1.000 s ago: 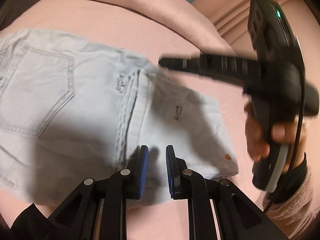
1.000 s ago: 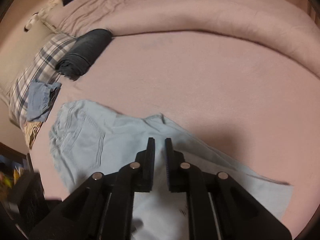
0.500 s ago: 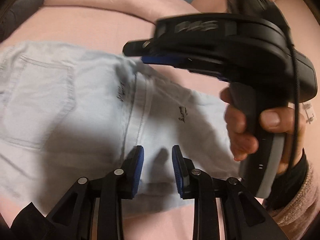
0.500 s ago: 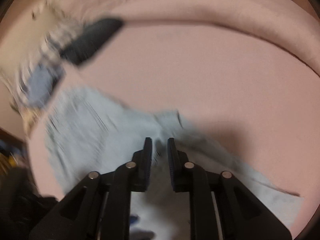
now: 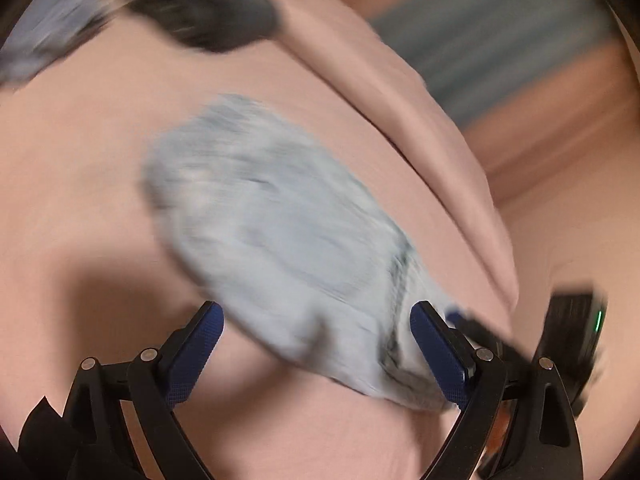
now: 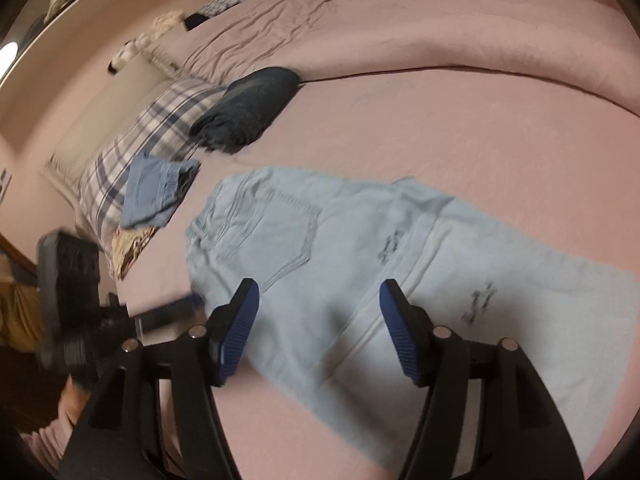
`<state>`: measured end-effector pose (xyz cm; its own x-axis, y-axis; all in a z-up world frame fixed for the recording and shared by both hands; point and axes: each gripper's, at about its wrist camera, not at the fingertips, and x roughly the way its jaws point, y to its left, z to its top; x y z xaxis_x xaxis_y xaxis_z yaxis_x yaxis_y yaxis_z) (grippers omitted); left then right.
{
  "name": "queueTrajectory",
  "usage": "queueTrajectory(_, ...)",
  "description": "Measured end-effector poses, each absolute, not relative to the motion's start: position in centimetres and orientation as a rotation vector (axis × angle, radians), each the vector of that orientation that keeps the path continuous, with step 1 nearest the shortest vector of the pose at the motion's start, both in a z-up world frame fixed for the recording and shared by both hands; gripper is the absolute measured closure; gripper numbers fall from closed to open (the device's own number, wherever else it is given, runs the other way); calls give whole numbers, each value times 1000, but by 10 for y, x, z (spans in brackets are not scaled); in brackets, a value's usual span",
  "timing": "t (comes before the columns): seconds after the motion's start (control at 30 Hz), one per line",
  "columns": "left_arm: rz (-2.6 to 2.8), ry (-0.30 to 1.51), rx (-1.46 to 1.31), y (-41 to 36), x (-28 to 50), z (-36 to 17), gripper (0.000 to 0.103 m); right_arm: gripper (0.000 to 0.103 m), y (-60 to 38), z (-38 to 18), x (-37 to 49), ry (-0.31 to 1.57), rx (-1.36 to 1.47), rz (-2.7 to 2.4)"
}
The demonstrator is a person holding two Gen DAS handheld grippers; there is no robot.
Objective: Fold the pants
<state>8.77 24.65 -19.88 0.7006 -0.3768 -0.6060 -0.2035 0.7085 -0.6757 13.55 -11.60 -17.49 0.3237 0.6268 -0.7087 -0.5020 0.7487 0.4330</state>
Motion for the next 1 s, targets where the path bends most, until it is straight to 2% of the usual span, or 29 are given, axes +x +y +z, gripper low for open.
queueTrajectory(0.1,-43,778,-926,276,77,-212,9,36,-110,-179,121,1000,143,777)
queueTrajectory(0.23,29,769,-938,293,79,-215,9,36,-95,-188,111,1017,134,794)
queueTrajectory(0.43,28,755,-893,293,86,-206,9,35,-72,-191,105,1014,120,815)
queueTrajectory(0.6,18,829,-834,291,126,-215,9,34,-53,-190,104,1008,101,838)
queueTrajectory(0.8,-75,788,-920,284,133,-218,9,34,-28,-198,110,1018,115,837)
queueTrajectory(0.83,-70,794,-905,281,136,-219,14,34,-24,-199,112,1020,120,835)
queueTrajectory(0.93,-54,795,-880,276,141,-220,15,34,-16,-199,115,1017,115,838)
queueTrajectory(1.0,-39,795,-873,278,140,-220,24,34,-10,-199,116,1010,103,836)
